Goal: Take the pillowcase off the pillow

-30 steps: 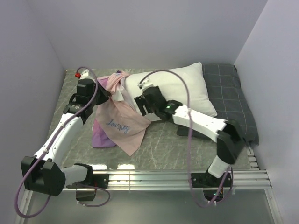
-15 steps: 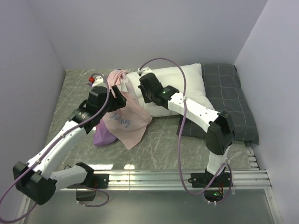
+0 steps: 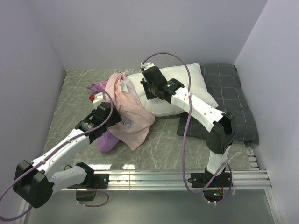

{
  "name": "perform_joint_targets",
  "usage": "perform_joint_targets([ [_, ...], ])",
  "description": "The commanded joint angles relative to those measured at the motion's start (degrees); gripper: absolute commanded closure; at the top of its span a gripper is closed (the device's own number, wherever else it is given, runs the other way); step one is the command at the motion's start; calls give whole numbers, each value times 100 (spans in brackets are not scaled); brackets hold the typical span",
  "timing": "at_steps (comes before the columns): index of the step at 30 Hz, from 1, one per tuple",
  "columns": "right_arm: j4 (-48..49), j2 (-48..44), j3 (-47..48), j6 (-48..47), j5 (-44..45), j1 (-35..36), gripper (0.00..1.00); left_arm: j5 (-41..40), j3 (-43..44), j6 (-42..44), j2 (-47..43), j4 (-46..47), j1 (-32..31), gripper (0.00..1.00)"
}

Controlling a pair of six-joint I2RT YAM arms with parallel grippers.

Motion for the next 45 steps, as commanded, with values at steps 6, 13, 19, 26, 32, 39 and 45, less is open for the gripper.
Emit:
perform_joint_targets([
  [6,326,-613,453,68,171,-331,100,-971,435,-217,110,-364,116,96],
  [13,379,-1167,277,138,91,-912,100,-183,340,170,-496,-199,2056,100],
  [19,344,-1440,356,130,74,-1088,100,802,75,100,-480,275,3824,100],
  [26,476,-1703,-48,129,-146,-1080,100,1436,57,134,-31,636,4229,98],
  [32,677,-2011,-731,164,-14,-807,100,2359,216,389,14,882,4309,65],
  [39,1931,-2433,-2639,656,-50,-351,100,2385,856,899,-321,593,4300,31],
  [45,3215,-2741,-4309,1368,12,211,100,3517,1559,1215,-137,645,4055,23],
])
